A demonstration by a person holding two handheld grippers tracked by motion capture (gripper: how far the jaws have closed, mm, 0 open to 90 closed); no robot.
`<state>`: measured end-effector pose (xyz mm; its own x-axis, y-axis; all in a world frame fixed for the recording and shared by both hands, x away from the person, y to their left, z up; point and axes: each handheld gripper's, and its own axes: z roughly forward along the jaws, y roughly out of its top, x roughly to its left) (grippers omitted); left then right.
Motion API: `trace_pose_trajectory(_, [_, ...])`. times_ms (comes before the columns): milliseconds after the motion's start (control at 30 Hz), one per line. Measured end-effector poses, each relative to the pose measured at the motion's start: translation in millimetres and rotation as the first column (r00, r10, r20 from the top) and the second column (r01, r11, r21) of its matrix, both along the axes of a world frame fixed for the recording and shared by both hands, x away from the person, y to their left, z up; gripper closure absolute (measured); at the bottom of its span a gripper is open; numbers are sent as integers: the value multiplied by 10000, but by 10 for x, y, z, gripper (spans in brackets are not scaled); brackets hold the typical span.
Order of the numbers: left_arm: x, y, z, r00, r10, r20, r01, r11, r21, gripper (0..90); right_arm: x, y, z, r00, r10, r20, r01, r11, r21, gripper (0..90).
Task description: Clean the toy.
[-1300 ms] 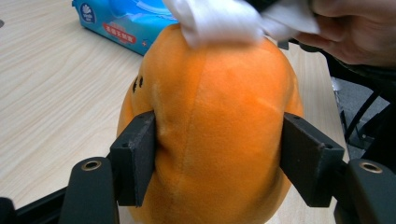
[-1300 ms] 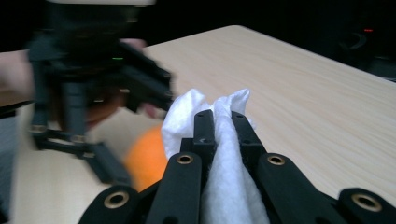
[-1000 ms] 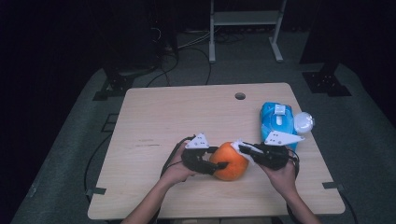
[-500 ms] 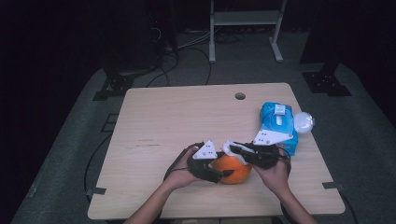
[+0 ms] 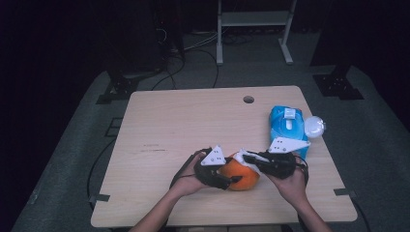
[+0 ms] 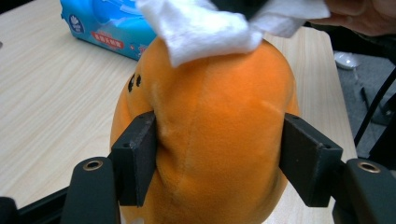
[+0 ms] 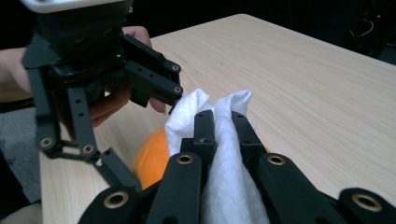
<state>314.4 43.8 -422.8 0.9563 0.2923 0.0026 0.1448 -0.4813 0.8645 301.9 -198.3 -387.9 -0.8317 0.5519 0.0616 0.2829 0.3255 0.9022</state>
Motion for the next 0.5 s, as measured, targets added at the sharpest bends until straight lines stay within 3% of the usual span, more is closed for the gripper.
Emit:
trace_pose_trajectory(67, [23, 35, 15, 9999, -164, -34, 164, 9998, -70, 306, 21, -29, -25, 9999, 64, -156, -62, 9999, 139, 825])
trace_pose_trajectory(167, [54, 78, 15, 9986, -456, -250, 441, 9975, -560, 243, 35, -85, -57, 9979, 398, -514, -378, 9985, 396, 823])
trace_pose_trajectory(300, [96, 110, 3, 9975, -578, -414, 551, 9964, -638, 187, 37, -151, -73, 9960, 573, -686, -540, 9973, 494, 823])
trace_pose_trajectory(367, [115, 101, -38, 9962, -648, -586, 622, 9970, -454, 190, 41, -172, -72, 9957, 567, -729, -530, 9973, 517, 823])
trace_pose_trajectory(500, [107, 73, -58, 9971, -541, -542, 524, 9981, -314, 313, 12, -141, -37, 9975, 475, -523, -462, 9986, 242, 824])
